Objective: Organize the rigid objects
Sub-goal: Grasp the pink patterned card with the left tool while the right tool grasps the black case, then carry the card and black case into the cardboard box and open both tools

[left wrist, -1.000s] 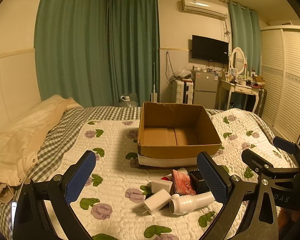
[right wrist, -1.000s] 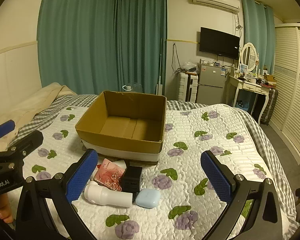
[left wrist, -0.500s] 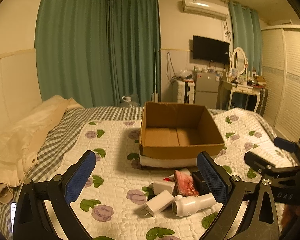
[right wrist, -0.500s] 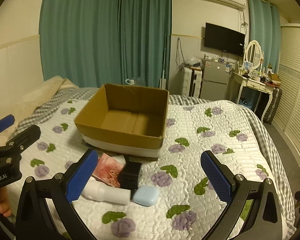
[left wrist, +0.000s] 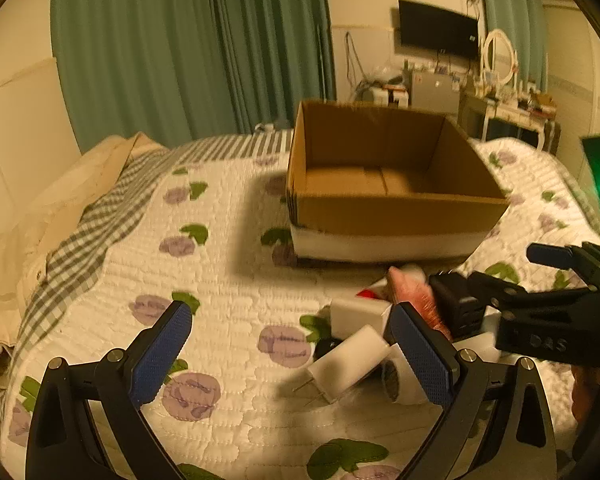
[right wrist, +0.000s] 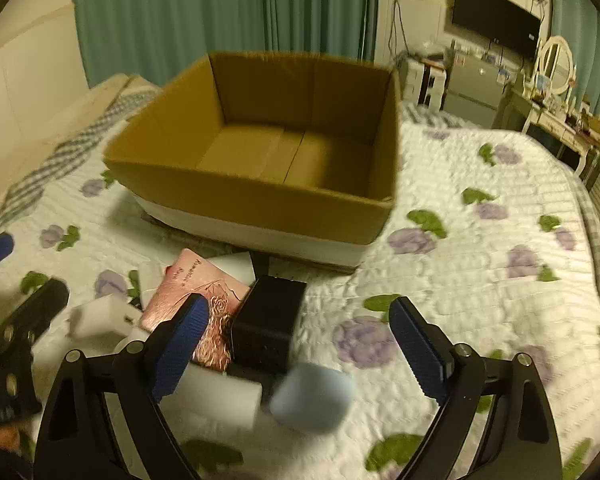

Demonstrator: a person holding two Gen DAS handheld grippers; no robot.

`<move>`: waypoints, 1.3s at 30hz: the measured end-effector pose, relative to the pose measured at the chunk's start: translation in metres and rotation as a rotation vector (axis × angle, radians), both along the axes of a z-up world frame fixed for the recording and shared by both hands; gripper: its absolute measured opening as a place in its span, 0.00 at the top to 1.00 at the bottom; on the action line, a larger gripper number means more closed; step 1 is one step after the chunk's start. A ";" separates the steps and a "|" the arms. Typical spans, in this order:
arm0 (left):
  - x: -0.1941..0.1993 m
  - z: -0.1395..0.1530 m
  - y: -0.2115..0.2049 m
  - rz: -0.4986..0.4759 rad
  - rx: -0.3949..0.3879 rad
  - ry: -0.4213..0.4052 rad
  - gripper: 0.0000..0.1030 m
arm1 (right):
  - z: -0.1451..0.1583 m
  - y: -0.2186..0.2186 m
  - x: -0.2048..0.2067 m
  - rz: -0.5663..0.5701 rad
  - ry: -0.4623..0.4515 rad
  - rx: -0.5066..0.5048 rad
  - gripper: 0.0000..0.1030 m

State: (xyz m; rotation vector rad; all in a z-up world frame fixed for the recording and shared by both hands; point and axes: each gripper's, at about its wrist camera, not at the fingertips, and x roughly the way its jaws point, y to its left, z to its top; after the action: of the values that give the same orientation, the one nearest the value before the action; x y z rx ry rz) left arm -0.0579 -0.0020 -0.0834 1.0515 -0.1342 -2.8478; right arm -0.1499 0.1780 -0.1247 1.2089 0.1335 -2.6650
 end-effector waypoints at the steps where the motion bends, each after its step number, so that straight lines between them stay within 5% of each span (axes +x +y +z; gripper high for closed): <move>1: -0.001 -0.002 0.000 0.002 -0.002 -0.007 0.02 | -0.006 -0.004 -0.005 0.002 -0.012 0.002 0.18; 9: -0.009 -0.018 0.006 -0.001 -0.033 -0.053 0.03 | -0.046 -0.005 -0.028 0.008 -0.106 -0.050 0.36; 11: -0.010 -0.019 0.008 -0.012 -0.027 -0.065 0.03 | -0.046 -0.006 -0.028 0.045 -0.121 -0.092 0.58; 20: -0.025 -0.004 0.049 -0.142 0.039 -0.071 0.03 | 0.001 0.033 0.009 0.029 0.047 -0.082 0.62; 26: -0.064 -0.034 0.073 -0.174 0.016 -0.178 0.04 | 0.015 0.068 0.003 -0.030 0.047 -0.150 0.62; 30: -0.076 -0.051 0.083 -0.200 0.004 -0.230 0.14 | 0.015 0.068 0.000 -0.018 0.039 -0.173 0.62; 35: -0.072 -0.052 0.098 -0.229 -0.062 -0.234 0.48 | 0.016 0.070 0.001 -0.015 0.044 -0.196 0.62; 39: -0.063 -0.037 0.095 -0.254 0.031 -0.224 0.66 | 0.018 0.073 0.006 -0.020 0.055 -0.201 0.62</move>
State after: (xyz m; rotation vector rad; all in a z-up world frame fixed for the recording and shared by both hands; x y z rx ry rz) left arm -0.1210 0.0931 -0.1206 1.4557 -0.2595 -2.9473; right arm -0.1438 0.2514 -0.1067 1.0805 -0.1357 -2.6540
